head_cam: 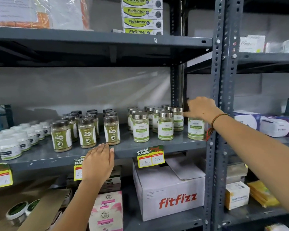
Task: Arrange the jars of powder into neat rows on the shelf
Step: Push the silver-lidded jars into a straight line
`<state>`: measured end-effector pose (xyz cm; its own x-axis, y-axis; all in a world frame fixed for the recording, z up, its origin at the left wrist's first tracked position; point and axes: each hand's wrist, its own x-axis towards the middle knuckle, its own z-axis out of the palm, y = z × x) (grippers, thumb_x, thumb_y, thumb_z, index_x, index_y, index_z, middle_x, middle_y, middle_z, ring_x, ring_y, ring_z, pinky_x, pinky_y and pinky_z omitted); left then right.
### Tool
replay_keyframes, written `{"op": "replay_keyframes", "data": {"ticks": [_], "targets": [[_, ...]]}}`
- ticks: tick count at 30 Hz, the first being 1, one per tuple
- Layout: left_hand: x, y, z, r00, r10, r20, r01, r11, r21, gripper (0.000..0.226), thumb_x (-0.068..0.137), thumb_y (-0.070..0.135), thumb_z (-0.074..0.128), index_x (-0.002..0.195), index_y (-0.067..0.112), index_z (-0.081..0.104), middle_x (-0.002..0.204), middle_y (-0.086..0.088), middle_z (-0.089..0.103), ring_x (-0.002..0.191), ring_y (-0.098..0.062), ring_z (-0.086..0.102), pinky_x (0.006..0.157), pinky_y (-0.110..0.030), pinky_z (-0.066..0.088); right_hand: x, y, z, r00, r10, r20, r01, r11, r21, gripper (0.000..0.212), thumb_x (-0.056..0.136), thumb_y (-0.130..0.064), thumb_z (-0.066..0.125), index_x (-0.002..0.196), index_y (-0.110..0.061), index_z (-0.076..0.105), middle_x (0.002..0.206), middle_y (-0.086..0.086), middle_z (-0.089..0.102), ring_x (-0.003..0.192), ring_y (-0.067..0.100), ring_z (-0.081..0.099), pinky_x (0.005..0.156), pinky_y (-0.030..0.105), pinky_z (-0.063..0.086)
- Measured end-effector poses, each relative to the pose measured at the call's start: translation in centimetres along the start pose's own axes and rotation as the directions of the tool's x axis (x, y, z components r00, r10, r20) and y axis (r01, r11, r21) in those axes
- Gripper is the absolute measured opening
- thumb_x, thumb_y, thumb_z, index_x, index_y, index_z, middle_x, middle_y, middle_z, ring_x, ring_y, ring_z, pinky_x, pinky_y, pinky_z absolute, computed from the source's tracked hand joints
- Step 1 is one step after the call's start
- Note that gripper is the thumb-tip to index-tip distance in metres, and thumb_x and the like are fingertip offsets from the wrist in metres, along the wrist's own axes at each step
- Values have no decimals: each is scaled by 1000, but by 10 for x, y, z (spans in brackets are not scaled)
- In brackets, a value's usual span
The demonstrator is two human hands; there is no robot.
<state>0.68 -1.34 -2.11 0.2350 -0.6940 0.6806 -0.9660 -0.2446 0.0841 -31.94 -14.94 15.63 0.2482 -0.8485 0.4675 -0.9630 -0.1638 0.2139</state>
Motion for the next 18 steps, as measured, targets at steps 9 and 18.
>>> {"op": "replay_keyframes", "data": {"ticks": [9, 18], "targets": [[0, 1, 0, 1000, -5, -7, 5, 1000, 19, 54, 94, 40, 31, 109, 4, 69, 107, -13, 71, 102, -28, 65, 90, -43, 49, 15, 4, 18, 991, 62, 120, -50, 994, -98, 53, 91, -58, 49, 117, -16, 67, 117, 8, 62, 112, 30, 57, 82, 42, 50], [-1, 1, -1, 1000, -6, -18, 6, 1000, 14, 52, 94, 39, 32, 108, 5, 69, 107, -13, 71, 102, -27, 65, 90, -43, 47, 29, 3, 32, 996, 21, 87, -32, 991, 129, 51, 86, -58, 58, 115, -16, 62, 116, 13, 62, 106, 36, 59, 82, 43, 50]]}}
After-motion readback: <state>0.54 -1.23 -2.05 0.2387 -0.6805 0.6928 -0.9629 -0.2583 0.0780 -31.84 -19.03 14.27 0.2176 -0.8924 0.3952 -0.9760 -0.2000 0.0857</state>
